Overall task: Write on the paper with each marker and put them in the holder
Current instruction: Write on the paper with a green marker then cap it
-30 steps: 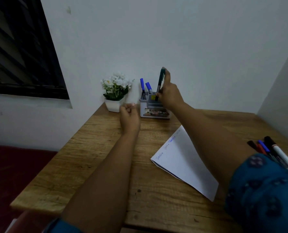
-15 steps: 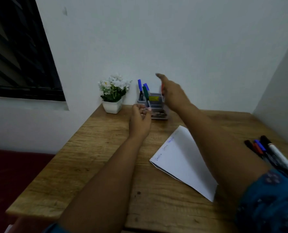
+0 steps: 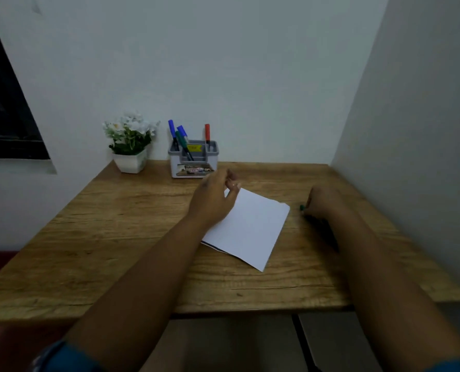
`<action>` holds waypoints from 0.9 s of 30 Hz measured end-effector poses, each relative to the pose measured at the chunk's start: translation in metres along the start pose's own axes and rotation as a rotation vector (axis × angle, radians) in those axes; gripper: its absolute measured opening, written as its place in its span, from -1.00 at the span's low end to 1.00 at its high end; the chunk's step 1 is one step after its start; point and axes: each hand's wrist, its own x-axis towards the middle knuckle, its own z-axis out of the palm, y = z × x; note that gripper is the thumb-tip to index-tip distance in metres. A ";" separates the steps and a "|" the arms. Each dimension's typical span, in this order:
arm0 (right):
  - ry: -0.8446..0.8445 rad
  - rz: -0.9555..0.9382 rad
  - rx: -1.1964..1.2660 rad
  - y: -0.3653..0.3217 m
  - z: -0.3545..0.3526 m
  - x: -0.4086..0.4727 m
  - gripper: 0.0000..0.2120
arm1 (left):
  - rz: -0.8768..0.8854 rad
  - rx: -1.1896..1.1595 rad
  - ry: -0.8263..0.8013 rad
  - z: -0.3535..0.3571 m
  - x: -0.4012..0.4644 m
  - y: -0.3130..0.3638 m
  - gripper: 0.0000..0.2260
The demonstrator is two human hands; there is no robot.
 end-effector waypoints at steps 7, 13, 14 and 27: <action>0.072 -0.212 0.394 -0.047 0.000 -0.003 -0.77 | -0.133 -0.178 -0.048 -0.005 -0.006 -0.009 -0.79; -0.012 -0.661 0.512 -0.114 0.002 -0.025 -0.75 | -0.429 -0.693 -0.034 -0.006 0.001 -0.003 -0.73; -0.041 -0.689 0.536 -0.119 0.005 -0.024 -0.75 | -0.461 -0.726 -0.027 -0.007 0.001 -0.006 -0.74; -0.339 -0.627 0.733 -0.121 -0.022 0.022 -0.59 | -0.659 -0.599 0.435 -0.034 0.024 -0.039 -0.73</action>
